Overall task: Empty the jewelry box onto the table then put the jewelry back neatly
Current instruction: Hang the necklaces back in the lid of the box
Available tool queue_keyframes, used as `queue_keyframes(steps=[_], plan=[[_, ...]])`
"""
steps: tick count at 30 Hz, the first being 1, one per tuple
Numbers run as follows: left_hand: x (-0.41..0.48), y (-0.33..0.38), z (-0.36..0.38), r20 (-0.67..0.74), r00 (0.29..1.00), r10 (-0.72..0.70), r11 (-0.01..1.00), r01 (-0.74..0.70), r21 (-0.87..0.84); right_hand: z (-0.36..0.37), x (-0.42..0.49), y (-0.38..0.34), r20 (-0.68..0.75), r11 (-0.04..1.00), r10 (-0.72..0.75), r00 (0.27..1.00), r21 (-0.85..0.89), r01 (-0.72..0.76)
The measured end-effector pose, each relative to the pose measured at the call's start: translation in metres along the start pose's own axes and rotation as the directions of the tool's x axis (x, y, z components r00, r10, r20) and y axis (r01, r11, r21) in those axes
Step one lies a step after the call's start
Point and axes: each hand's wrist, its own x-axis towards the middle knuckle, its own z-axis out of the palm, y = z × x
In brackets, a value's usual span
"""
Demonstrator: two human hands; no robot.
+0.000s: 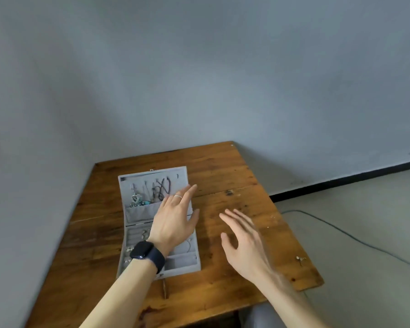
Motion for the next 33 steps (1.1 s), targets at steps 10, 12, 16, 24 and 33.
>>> queue_keyframes(steps=[10, 12, 16, 24, 33], plan=[[-0.074, 0.092, 0.099, 0.274, 0.949, 0.156, 0.986, -0.135, -0.094, -0.042, -0.145, 0.080, -0.329, 0.915, 0.335, 0.883, -0.111, -0.388], [-0.078, 0.106, 0.112, 0.313, 0.933, 0.177, 0.984, -0.163, -0.072, -0.047, -0.154, 0.093, -0.376, 0.869, 0.415, 0.828, -0.105, -0.483], [-0.072, 0.127, 0.130, 0.360, 0.919, 0.159, 0.986, -0.168, -0.004, -0.058, -0.142, 0.111, -0.348, 0.776, 0.596, 0.724, 0.017, -0.630], [-0.079, 0.136, 0.150, 0.345, 0.932, 0.111, 0.977, -0.166, 0.133, -0.066, -0.087, 0.122, 0.012, 0.520, 0.852, 0.523, 0.095, -0.849], [-0.047, 0.158, 0.127, 0.339, 0.930, 0.143, 0.985, -0.169, 0.047, -0.075, -0.125, 0.137, 0.013, 0.457, 0.846, 0.534, 0.500, -0.736]])
